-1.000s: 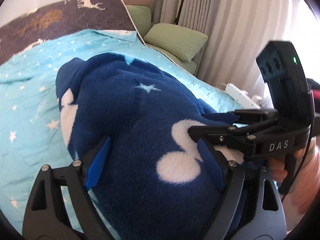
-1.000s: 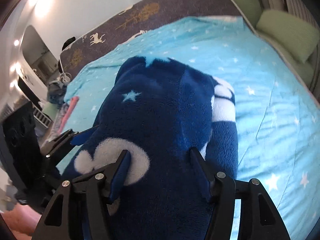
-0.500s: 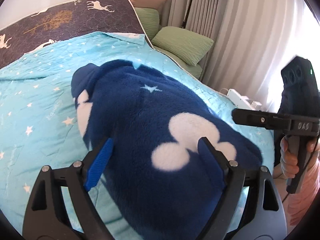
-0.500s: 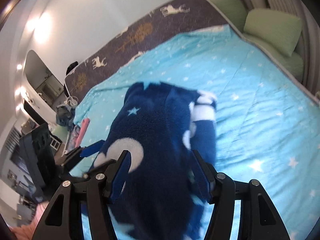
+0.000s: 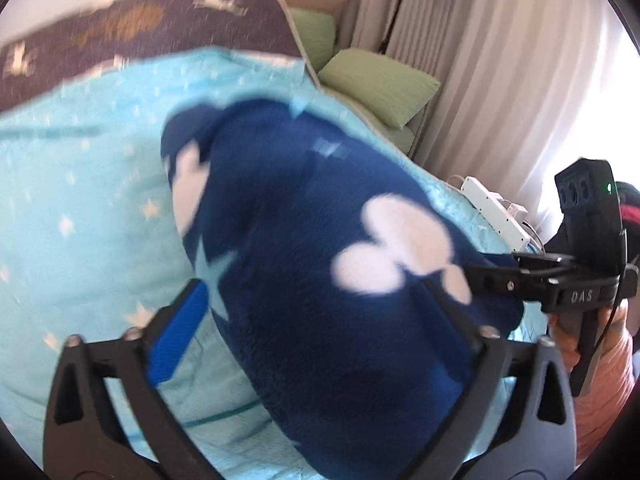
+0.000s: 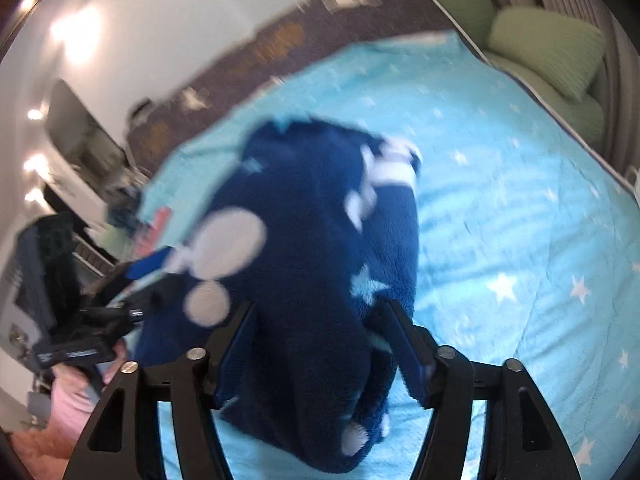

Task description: Fold small clothes

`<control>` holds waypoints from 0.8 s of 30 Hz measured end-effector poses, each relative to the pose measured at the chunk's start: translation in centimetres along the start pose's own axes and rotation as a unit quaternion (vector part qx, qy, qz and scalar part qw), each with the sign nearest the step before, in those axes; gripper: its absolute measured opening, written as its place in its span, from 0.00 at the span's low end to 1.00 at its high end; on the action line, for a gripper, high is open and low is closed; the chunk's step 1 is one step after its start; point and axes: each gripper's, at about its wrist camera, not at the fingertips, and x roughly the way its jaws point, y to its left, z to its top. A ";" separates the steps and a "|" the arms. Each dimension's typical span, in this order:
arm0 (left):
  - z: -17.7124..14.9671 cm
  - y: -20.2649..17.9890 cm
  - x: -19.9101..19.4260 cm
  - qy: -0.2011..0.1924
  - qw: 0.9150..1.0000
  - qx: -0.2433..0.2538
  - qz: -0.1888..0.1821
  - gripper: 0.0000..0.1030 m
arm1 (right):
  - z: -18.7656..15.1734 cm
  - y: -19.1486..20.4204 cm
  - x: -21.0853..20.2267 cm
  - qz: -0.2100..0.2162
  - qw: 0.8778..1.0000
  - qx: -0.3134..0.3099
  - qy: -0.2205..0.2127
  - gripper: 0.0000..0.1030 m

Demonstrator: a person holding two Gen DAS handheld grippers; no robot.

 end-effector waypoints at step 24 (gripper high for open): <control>3.2 10.3 4.0 0.058 0.952 -0.218 -0.207 0.99 | 7.6 -7.3 6.8 0.197 0.974 0.080 0.077 1.00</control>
